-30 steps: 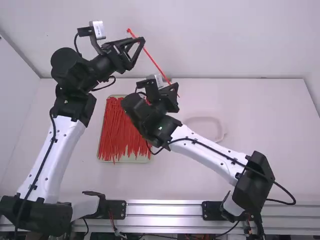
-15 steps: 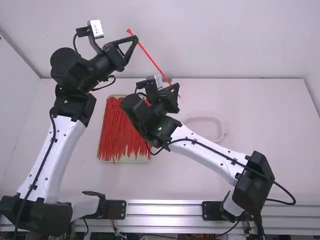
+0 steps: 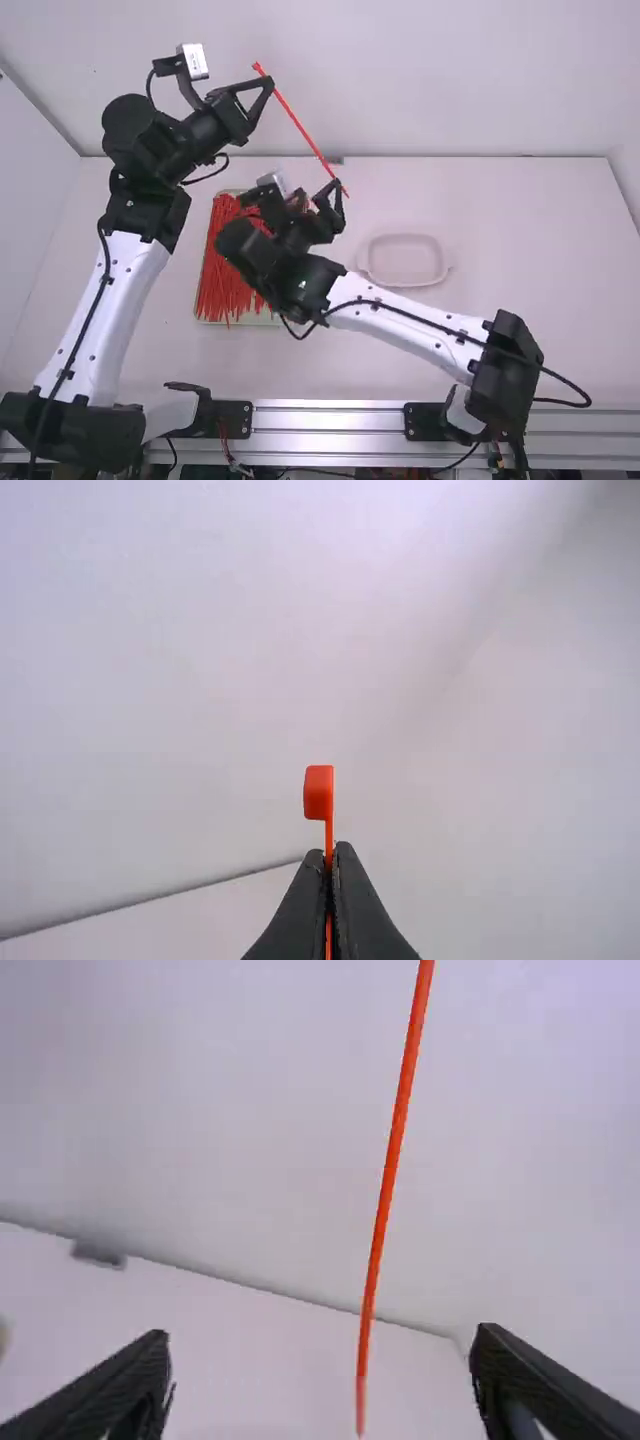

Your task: Fasten the cable tie

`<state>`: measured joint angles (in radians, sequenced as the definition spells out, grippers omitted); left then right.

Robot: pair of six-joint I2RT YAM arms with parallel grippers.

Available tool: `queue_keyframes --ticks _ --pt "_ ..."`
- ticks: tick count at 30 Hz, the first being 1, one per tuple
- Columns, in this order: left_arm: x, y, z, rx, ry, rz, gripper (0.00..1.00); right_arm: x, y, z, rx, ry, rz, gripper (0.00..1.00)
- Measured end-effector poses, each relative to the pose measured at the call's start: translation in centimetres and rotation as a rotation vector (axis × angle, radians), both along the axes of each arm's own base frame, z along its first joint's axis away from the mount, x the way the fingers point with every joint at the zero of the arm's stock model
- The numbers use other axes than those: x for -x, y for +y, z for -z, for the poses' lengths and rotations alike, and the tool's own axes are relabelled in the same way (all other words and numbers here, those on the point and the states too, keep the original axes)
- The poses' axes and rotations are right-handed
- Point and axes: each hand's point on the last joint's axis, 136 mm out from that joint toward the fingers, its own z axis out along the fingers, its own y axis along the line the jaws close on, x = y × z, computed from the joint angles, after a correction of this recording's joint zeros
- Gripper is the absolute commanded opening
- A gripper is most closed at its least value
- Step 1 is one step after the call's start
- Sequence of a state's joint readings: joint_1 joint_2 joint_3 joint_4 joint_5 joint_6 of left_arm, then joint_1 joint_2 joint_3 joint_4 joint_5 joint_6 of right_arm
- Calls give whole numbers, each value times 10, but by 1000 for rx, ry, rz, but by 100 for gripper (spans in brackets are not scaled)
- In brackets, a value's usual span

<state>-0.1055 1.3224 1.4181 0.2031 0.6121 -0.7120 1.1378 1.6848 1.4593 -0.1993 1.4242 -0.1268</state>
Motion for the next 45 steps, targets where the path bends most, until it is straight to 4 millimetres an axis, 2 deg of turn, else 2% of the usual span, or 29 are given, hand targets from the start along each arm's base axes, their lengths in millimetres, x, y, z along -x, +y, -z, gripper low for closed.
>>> queue_keyframes --ticks 3,7,13,14,16,19,23,28,32,37,42,45 --pt "-5 11 8 -28 15 -32 2 23 25 0 10 13 -97 92" --pt "-4 15 10 -73 -13 -23 2 39 31 -10 0 44 -191 96" --pt "10 2 12 -181 -108 78 2 45 -6 -59 -167 108 -382 99" --pt "13 0 12 -195 -122 96 2 44 -9 -62 -181 114 -400 99" --pt "23 -9 14 -241 -172 167 2 43 -29 -82 -275 150 -516 99" --pt "37 -18 16 -285 -228 259 2 41 -45 -96 -350 187 -653 99" --pt "55 -28 18 -320 -286 368 2 39 -48 -96 -396 259 -834 99" --pt "74 -35 19 -339 -340 481 2 33 -35 -83 -461 366 -1039 100" --pt "92 -39 13 -351 -414 568 2 30 -21 -73 -504 444 -1249 95" --pt "104 -41 9 -350 -445 628 2 34 -12 -66 -538 495 -1457 90" --pt "107 -41 9 -340 -426 650 2 43 -6 -65 -567 520 -1622 82" --pt "107 -42 10 -335 -415 655 2 51 0 -64 -575 538 -1686 68"
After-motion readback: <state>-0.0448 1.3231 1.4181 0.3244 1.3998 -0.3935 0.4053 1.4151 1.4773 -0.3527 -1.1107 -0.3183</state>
